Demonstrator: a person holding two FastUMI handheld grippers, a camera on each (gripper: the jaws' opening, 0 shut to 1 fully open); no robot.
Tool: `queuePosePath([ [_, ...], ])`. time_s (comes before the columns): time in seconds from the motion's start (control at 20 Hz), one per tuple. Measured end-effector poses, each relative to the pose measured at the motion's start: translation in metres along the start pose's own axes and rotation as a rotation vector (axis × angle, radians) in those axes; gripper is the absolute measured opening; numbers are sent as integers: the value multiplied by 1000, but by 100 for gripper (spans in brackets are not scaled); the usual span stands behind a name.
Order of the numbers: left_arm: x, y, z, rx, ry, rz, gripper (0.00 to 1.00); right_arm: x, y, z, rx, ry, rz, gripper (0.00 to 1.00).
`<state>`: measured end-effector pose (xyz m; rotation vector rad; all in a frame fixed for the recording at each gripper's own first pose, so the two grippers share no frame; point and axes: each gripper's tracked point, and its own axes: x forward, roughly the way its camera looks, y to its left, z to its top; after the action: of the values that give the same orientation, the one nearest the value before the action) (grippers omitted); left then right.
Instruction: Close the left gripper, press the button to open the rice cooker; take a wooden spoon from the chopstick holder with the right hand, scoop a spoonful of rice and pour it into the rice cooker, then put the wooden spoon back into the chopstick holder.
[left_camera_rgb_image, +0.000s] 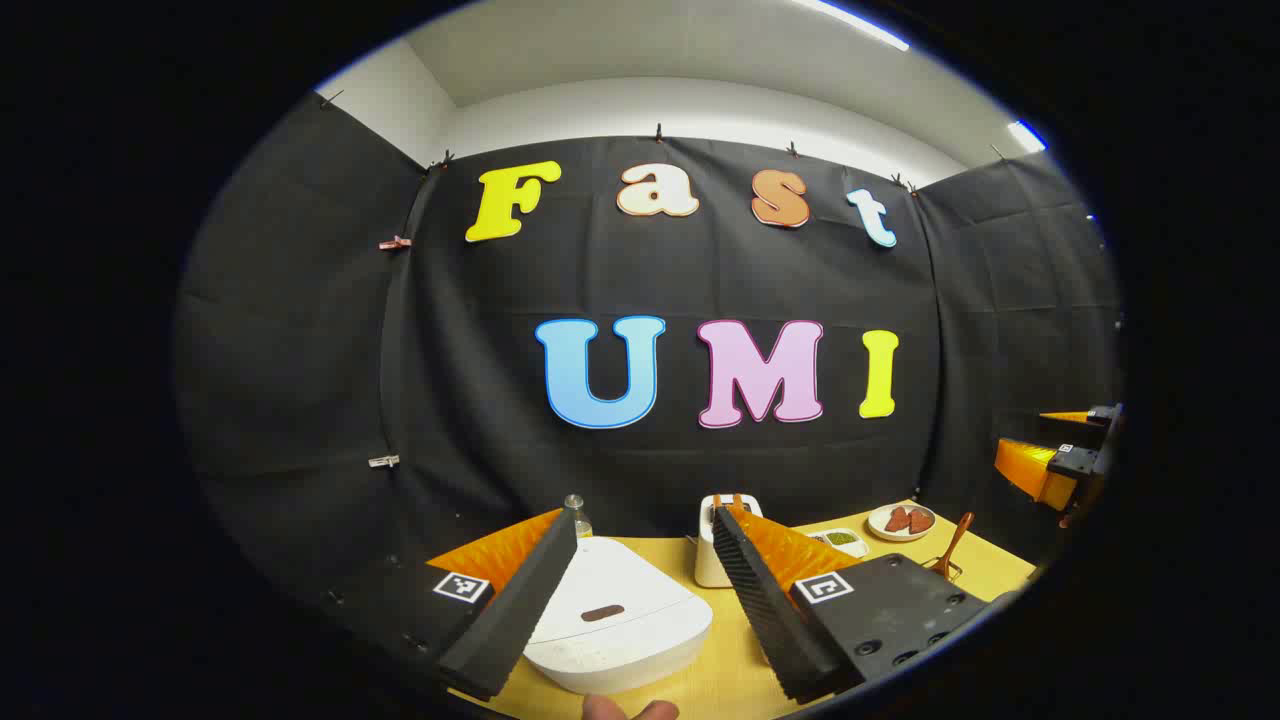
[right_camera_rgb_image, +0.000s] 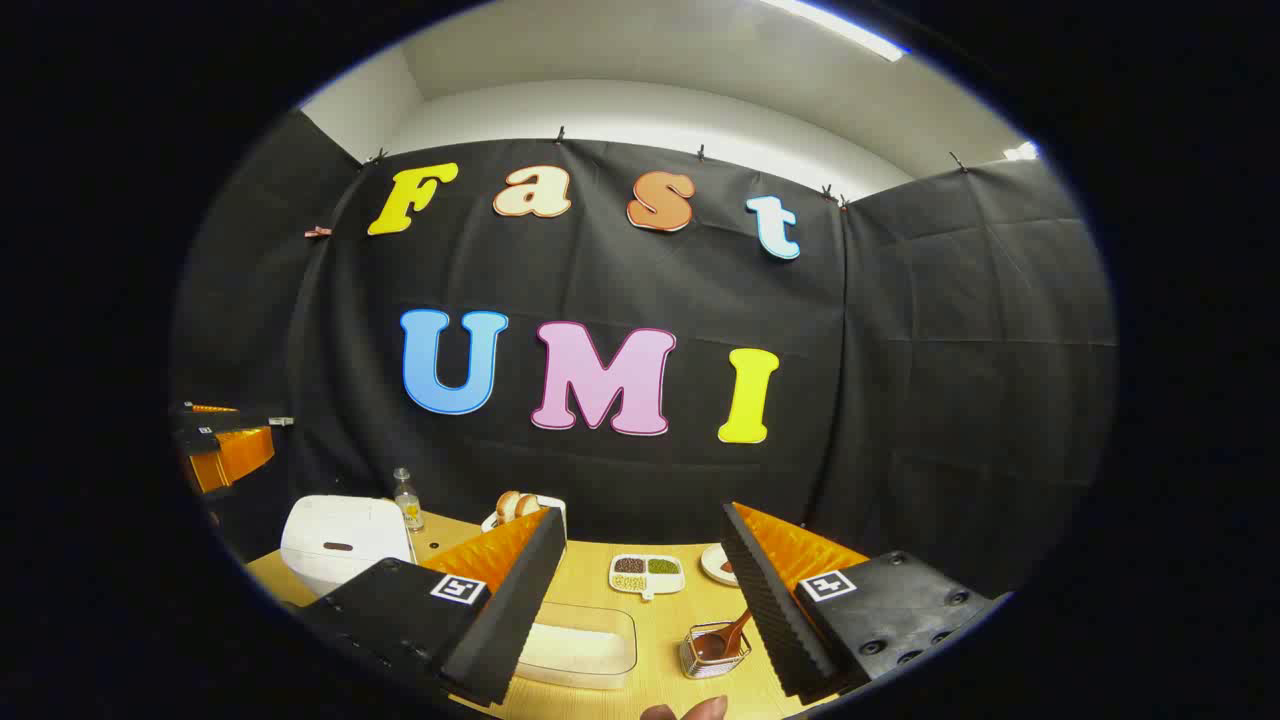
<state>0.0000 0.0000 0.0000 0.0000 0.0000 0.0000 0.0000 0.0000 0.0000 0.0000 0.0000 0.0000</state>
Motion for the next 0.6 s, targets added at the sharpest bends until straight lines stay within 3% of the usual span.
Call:
queuePosePath([
  [0.6,4,9,-5,0,11,12,95,6,12,1,-4,-10,10,98],
])
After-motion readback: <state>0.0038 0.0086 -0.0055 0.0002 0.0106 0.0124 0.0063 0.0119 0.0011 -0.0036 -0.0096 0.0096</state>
